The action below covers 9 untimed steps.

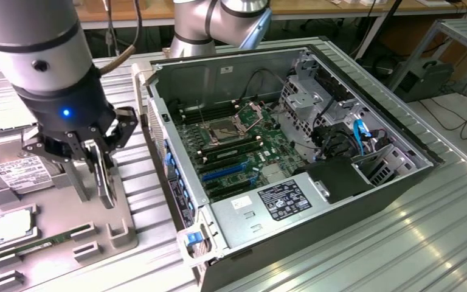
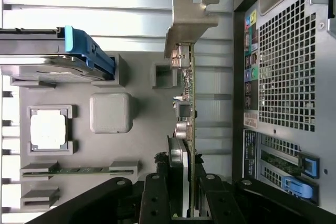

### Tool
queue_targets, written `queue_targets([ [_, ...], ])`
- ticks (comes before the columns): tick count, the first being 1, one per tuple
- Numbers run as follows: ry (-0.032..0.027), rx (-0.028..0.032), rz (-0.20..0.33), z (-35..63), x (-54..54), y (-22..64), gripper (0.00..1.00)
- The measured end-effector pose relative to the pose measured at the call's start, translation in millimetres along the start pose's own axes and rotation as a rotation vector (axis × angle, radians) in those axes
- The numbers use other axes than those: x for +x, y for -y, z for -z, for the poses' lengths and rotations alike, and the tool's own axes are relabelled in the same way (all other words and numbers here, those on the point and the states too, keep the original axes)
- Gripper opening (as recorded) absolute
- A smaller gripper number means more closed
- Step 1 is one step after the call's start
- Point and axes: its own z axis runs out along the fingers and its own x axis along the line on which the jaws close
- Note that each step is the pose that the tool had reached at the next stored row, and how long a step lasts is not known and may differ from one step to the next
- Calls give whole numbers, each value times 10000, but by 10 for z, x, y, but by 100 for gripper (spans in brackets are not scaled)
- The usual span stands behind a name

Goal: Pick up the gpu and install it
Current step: 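Pick up the gpu and move the gpu toward the slot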

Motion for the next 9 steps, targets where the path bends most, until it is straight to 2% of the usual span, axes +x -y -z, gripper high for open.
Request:
queue_targets([
  [5, -93, -2, -7, 228, -29, -16, 28],
  [6, -145, -2, -9, 276, -34, -19, 28],
  [7, -267, -7, -17, 292, -42, -21, 28],
  [9, -646, -8, -42, 296, -68, -20, 28],
])
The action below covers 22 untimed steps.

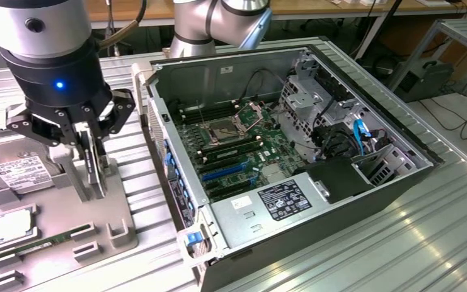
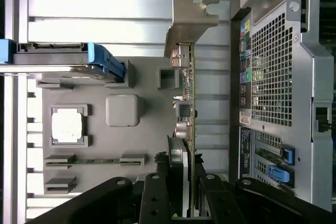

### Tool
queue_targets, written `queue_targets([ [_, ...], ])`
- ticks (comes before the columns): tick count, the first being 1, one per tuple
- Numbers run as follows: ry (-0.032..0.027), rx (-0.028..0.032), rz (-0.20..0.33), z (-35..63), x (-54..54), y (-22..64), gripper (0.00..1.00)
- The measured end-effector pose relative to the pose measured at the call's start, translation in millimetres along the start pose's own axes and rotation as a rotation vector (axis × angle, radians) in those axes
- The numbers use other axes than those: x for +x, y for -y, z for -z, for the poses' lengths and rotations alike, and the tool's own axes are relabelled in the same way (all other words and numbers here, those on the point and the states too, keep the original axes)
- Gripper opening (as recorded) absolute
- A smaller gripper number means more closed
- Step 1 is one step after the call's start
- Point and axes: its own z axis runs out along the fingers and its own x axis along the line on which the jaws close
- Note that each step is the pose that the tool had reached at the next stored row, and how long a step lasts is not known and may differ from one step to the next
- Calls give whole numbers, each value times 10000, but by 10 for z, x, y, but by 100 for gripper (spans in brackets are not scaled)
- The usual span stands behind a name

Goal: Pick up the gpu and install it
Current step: 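Pick up the gpu and move the gpu toward the slot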

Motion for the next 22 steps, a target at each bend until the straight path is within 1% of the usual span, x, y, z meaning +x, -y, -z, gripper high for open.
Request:
queue_targets([
  [1, -197, -4, -13, 3, -14, 0, 28],
  [3, -544, -8, -36, 10, -37, -1, 28],
  [4, -635, -11, -42, 30, -41, -2, 28],
  [6, -632, -20, -43, 32, -48, -2, 28],
  [12, -633, -20, -43, 38, -67, -3, 28],
  [13, -624, -15, -42, 45, -69, -5, 28],
  [14, -590, 2, -40, 55, -69, -10, 28],
  [15, -501, 41, -35, 71, -69, -19, 28],
  [18, -201, 193, -21, 147, -68, -53, 28],
  [19, -107, 224, -16, 177, -68, -62, 28],
  [20, -41, 242, -13, 207, -68, -69, 28],
  [22, 112, 276, -4, 260, -68, -81, 28],
])
